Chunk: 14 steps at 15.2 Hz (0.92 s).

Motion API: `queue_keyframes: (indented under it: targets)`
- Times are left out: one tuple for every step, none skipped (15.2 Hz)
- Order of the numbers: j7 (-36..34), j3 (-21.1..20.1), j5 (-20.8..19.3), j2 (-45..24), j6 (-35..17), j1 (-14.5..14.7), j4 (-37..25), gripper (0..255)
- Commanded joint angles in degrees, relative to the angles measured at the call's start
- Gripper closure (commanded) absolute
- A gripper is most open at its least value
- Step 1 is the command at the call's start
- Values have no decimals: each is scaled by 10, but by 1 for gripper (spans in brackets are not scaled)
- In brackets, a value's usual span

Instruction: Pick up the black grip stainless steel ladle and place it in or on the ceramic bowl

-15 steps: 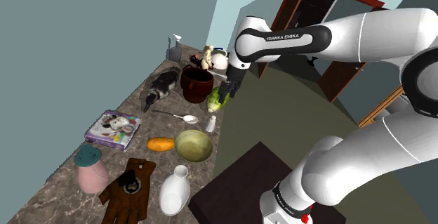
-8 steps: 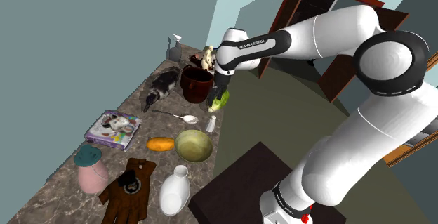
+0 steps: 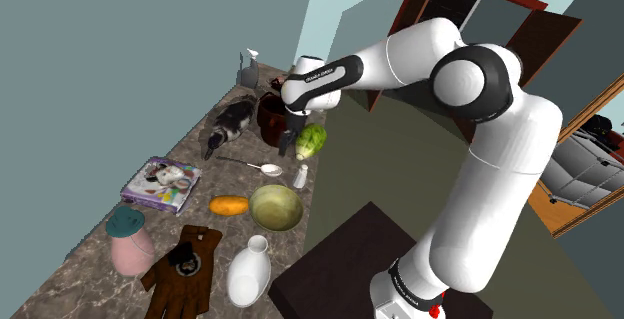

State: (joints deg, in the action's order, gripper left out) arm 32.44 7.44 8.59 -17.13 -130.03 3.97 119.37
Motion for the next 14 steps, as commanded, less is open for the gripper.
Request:
queue_keyframes:
  targets:
    - [19,-7,6,-53,-9,-3,-44,0]
    - [28,-10,8,-75,-12,-5,-64,0]
    - [36,-14,9,-97,-15,-6,-84,0]
    - [44,-17,10,-120,-17,-8,-105,0]
    - [51,-21,10,-142,-18,-10,-127,0]
    - [58,-24,10,-165,-19,-11,-150,0]
    - [64,-27,10,-188,-19,-12,-173,0]
    - [70,-30,9,-210,-18,-13,-198,0]
    - [76,-33,8,-234,-16,-14,-223,0]
    - [81,-36,7,-257,-14,-15,-250,0]
    - [87,-39,5,-281,-10,-16,-278,0]
    - [92,-42,3,-305,-6,-16,-308,0]
    - [96,-44,1,-330,-1,-16,-339,0]
    - [101,-47,-2,-356,6,-16,-372,0]
